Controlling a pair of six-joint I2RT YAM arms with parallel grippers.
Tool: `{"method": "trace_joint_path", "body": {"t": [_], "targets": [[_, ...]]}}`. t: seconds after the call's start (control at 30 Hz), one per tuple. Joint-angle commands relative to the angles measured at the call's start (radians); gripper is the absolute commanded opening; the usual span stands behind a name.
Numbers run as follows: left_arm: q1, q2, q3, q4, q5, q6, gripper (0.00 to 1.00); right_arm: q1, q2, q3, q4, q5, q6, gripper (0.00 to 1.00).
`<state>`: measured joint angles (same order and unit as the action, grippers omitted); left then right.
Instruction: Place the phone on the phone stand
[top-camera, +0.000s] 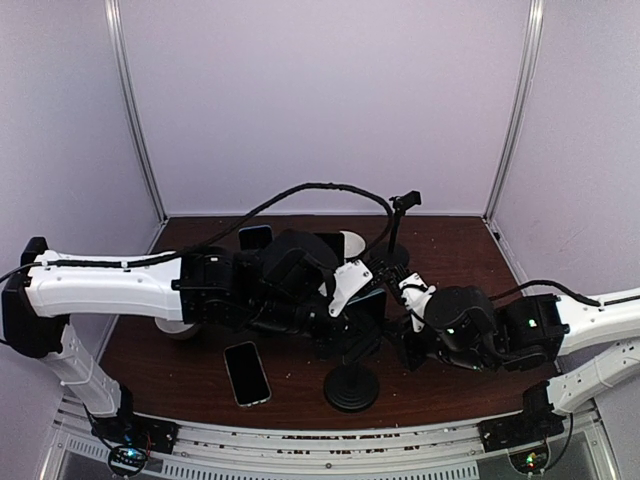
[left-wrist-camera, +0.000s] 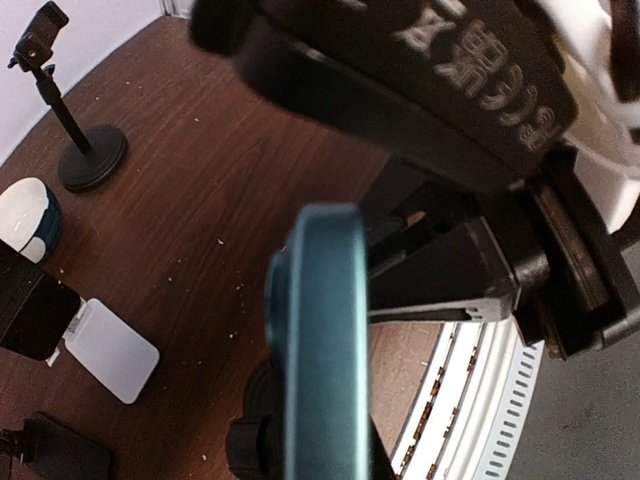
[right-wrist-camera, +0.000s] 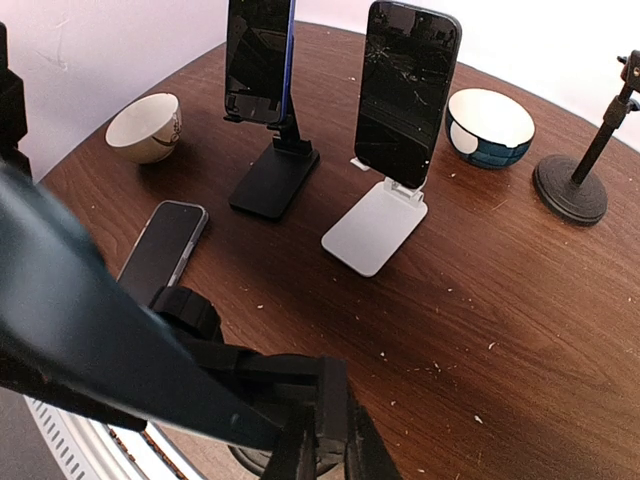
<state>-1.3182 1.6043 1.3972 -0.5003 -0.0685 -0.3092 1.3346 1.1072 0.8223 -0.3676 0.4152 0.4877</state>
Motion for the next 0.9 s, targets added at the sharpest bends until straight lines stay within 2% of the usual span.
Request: {"method": "trace_joint_path", "body": {"t": [0.0,0.13,0.27,0.47,0.67,0.8,0.87], "targets": [[0.000,-0.025,-0.062,-0.432,-0.227,-0.092,0.00,-0.041,-0.020,0.002,-0.098,0.180,-0.027,0.00],[-0.002,-0.049,-0.061,-0.419,-0.358,-0.149,0.00,-0.020,-0.016,0.005,-0.108,0.182,-0.030,0.00],[-0.003,-0.005,-0.032,-0.453,-0.417,-0.190,0.00,0.016,-0.014,0.000,-0.115,0.180,-0.002,0.00],[-0.008,0.087,0.002,-0.471,-0.435,-0.188,0.00,0.062,-0.013,0.008,-0.112,0.174,0.003,0.00],[-0.008,0.156,0.045,-0.558,-0.534,-0.203,0.00,0.107,-0.008,0.044,-0.138,0.171,-0.023,0.00],[-0.010,0.159,0.034,-0.506,-0.515,-0.172,0.00,0.128,0.001,0.051,-0.134,0.148,-0.024,0.00],[-0.010,0.150,0.020,-0.455,-0.492,-0.140,0.00,0.133,0.008,0.063,-0.130,0.144,-0.024,0.04]]}}
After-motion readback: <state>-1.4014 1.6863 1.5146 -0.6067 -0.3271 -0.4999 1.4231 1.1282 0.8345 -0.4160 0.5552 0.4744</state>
